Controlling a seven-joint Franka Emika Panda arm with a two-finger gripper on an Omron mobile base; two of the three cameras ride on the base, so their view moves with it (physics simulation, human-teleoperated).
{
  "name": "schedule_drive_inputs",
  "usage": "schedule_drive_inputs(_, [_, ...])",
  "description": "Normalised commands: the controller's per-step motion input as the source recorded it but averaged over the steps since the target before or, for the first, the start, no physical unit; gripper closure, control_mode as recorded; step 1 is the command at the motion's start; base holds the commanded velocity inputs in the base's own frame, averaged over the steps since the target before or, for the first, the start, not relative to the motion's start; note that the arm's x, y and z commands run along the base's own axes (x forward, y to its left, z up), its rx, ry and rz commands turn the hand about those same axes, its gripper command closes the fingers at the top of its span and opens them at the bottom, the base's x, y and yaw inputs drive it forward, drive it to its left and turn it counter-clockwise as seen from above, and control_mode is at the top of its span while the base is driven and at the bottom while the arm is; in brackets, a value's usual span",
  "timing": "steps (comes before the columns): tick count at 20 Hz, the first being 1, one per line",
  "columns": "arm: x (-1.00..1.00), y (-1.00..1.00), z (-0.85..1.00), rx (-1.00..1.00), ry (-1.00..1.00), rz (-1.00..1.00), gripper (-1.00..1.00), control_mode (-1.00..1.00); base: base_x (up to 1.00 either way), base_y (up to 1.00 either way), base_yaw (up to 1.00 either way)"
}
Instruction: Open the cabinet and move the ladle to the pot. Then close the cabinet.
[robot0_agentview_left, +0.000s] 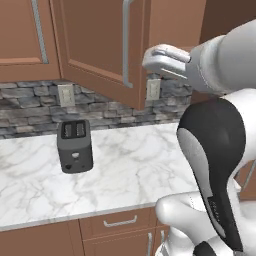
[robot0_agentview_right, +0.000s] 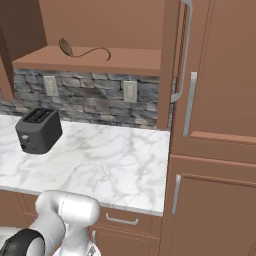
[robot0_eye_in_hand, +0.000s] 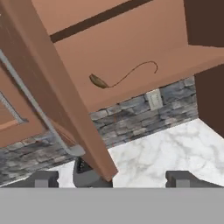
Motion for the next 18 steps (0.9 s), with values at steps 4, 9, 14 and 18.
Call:
schedule_drive_inputs(4, [-0.1, -0.51, -0.26, 0.39, 0.05, 0.09, -1.0, -1.0, 0.0, 0.0, 0.0])
schedule_drive_inputs(9, [0.22, -0.7, -0.18, 0.38, 0.01, 0.19, -1.0, -1.0, 0.0, 0.0, 0.0])
schedule_drive_inputs(14, [0.51, -0.61, -0.15, 0.37, 0.04, 0.22, -1.0, -1.0, 0.0, 0.0, 0.0])
schedule_drive_inputs(18, [0.51, -0.25, -0.08, 0.34, 0.03, 0.29, -1.0, -1.0, 0.0, 0.0, 0.0])
